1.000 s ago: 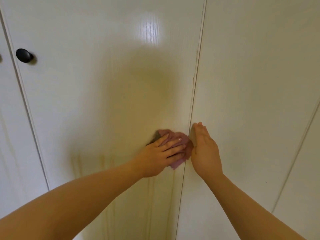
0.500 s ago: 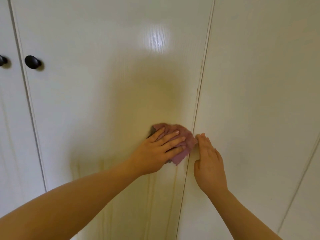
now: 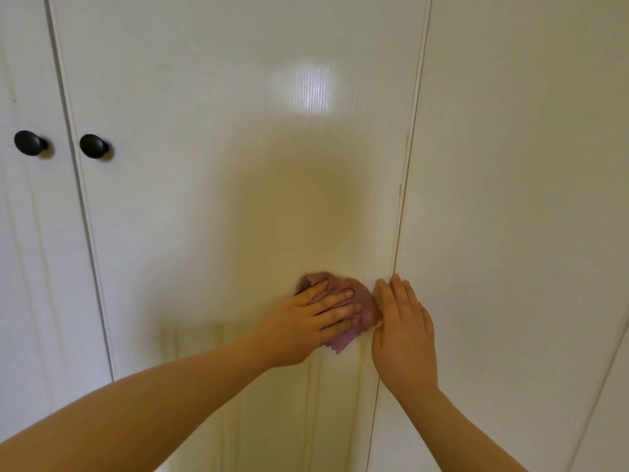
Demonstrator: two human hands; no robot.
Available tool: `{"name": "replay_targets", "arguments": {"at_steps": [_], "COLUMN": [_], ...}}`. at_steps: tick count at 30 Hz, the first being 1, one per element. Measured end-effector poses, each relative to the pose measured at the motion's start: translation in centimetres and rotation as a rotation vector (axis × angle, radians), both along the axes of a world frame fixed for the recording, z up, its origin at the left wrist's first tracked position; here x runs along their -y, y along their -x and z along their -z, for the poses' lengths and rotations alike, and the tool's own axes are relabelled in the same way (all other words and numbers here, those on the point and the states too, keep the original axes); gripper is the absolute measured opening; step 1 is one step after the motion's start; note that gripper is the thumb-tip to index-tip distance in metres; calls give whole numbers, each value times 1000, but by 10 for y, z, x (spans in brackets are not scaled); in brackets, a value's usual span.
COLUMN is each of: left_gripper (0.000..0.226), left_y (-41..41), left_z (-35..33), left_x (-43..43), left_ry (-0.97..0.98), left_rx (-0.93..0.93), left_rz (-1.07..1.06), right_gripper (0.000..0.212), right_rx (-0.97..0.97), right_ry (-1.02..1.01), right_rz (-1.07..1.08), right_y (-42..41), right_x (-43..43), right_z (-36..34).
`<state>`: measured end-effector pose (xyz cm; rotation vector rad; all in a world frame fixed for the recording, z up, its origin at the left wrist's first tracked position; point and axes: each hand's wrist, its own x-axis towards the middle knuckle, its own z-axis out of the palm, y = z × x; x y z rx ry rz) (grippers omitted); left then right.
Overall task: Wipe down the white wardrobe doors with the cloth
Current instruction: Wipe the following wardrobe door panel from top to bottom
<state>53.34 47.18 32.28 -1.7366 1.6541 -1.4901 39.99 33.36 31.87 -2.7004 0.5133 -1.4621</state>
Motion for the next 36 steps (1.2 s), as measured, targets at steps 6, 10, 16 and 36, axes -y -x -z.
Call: {"name": "replay_targets", "arguments": {"at_steps": [6,10,16,36], "left_gripper": [42,43,43,49], "left_y": [-29,-50,-34,-87], "left_z": [15,15,7,19], "left_x": [-63,-115,-100,-222], "left_ry": [-4,6,72,13], "left_rx": [28,31,12,48], "left_rz": [-27,-48,-15,-79], "right_gripper": [61,62,58,62], "right_rx": [-2,46,70,120], "right_ry": [57,112,153,144], "right_rz": [62,8,-26,25], "right_y": [-7,-18,-36,-73], "right_x": [-1,-25,-56,-143], "right_z": [5,-4,-5,-6]}}
